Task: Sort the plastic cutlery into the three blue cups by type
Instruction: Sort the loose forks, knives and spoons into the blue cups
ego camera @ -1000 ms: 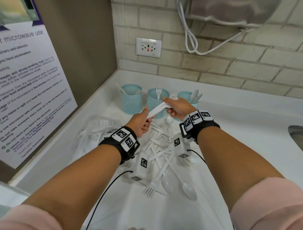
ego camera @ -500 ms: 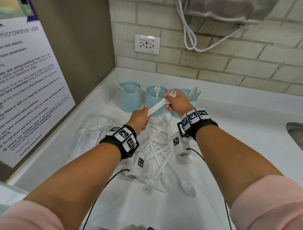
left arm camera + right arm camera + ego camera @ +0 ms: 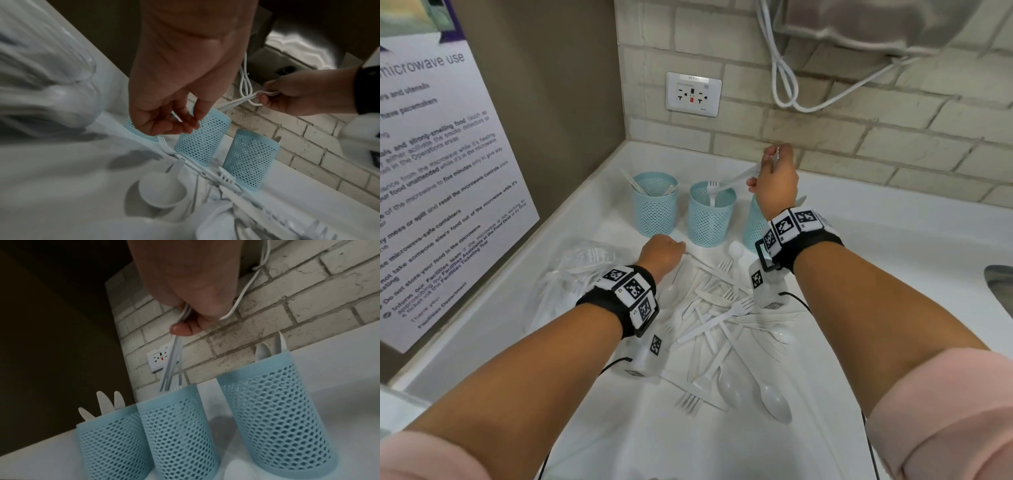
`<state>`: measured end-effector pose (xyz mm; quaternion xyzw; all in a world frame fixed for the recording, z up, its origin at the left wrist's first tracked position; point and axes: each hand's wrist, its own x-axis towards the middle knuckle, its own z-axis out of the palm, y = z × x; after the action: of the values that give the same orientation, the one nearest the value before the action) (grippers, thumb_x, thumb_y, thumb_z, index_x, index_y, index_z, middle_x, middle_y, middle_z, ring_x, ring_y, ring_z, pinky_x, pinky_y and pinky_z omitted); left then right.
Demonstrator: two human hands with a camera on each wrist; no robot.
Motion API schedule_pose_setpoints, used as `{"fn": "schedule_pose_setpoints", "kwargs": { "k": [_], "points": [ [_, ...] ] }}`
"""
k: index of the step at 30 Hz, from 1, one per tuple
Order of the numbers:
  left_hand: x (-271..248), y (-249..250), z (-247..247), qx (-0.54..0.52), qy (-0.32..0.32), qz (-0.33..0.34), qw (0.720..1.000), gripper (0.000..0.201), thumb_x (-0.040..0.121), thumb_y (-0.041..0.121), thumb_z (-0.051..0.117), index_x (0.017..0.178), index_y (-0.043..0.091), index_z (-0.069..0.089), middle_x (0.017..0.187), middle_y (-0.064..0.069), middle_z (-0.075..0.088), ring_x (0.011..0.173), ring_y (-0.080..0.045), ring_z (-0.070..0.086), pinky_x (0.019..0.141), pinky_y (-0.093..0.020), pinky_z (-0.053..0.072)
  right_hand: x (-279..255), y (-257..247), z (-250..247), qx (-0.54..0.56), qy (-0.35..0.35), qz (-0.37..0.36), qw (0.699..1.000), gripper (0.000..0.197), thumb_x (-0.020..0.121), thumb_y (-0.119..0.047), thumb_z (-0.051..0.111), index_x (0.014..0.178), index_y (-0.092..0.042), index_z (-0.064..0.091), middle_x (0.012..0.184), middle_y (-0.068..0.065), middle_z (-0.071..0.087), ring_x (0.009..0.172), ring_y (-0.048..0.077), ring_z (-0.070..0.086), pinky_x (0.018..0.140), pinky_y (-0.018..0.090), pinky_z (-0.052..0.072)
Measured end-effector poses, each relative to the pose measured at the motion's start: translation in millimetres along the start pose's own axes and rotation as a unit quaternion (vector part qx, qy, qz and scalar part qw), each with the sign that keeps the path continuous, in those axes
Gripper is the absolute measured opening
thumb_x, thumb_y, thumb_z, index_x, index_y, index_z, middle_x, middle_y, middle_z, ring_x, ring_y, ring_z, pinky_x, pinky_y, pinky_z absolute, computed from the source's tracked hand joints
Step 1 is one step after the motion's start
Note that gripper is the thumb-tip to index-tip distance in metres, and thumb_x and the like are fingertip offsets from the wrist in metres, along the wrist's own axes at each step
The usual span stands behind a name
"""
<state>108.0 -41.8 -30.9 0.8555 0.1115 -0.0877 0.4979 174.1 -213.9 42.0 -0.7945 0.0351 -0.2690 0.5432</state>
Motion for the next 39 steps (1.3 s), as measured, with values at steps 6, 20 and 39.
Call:
{"fn": "schedule_pose_setpoints", "kwargs": {
  "k": [6,20,39],
  "points": [
    [-3.3,-2.4,-4.3,0.105,-0.023,0.012,0.994,0.03,0.091,0.015,0.053,0.062,0.009,0.045,0.073,-0.008,0.054,0.082,-0.023,0.052,0.072,-0.026,0.039,2.9,9.6,17.3,-0.095,-0.098,-0.026,0.99,0.016,0.097,-0.008,0.036,0.107,-0.004,0.047,0.086,0.011,0.055,0.074,0.029,0.058,0.073,0.044,0.052],
    [-8.4,-9.5,0.2,0.236,-0.072,-0.022,0.969,0.044,0.087,0.021,0.06,0.124,0.001,0.047,0.095,-0.001,0.054,0.095,-0.017,0.046,0.078,-0.024,0.036,-6.3,10.8,-2.1,-0.207,0.0,0.013,0.978,0.023,0.091,-0.02,0.047,0.107,-0.009,0.059,0.103,0.011,0.063,0.098,0.029,0.059,0.082,0.026,0.034],
    [-12.0,-17.4,-3.8,0.324,-0.126,-0.038,0.937,0.026,0.082,0.024,0.07,0.08,0.015,0.045,0.084,-0.012,0.067,0.057,-0.018,0.056,0.053,-0.026,0.046,-59.4,73.5,6.1,-0.503,-0.349,0.126,0.78,0.051,0.078,-0.044,0.069,0.056,-0.015,0.033,0.056,-0.003,0.037,0.051,0.012,0.037,0.045,0.02,0.027]
  ]
}}
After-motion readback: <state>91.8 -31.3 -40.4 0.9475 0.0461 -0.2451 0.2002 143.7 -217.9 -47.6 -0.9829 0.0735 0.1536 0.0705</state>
